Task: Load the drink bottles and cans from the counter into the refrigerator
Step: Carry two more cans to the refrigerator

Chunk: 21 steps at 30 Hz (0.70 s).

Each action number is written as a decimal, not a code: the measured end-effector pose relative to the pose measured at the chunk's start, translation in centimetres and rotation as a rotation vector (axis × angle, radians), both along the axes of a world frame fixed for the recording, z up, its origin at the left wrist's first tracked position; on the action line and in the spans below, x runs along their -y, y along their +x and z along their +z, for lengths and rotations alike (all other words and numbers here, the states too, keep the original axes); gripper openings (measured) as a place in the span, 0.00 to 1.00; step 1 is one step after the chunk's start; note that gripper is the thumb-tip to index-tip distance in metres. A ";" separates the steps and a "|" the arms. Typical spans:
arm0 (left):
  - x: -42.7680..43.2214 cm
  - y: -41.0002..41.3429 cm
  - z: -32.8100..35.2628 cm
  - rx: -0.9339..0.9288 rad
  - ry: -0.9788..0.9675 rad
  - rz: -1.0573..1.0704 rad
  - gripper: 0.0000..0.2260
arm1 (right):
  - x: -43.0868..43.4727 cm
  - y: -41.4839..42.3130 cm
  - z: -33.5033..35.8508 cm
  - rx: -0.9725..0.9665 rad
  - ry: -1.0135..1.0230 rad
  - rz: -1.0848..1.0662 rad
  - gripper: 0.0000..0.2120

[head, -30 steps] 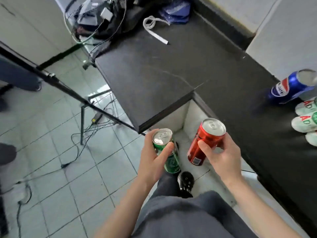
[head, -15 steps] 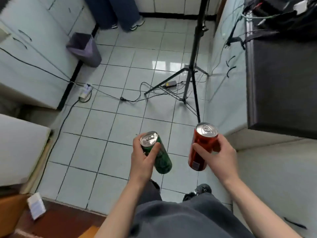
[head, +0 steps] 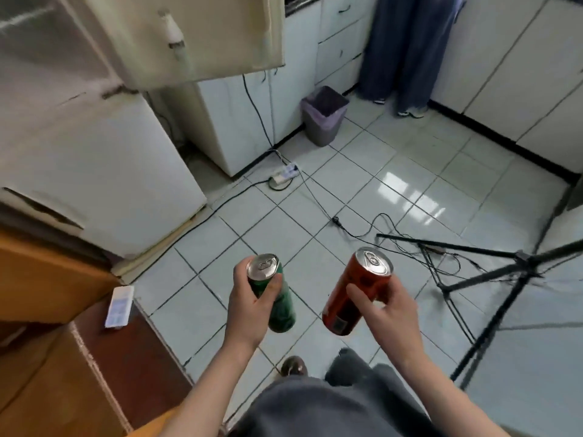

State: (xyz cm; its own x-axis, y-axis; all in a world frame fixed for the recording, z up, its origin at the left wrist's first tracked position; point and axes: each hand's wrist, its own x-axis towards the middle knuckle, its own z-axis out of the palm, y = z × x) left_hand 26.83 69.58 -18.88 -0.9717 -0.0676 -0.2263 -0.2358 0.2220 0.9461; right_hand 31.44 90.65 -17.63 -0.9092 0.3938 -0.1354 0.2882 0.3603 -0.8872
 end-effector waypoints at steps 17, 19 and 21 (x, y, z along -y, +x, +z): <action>21.0 -17.6 0.0 0.042 0.040 0.754 0.15 | 25.2 -33.7 -0.9 -0.012 0.027 0.773 0.13; 23.4 -20.8 1.1 0.017 0.041 0.800 0.12 | 28.4 -37.6 0.3 -0.042 0.013 0.813 0.15; 25.5 -23.8 2.0 -0.012 0.032 0.835 0.12 | 31.4 -41.3 1.1 -0.072 0.012 0.854 0.18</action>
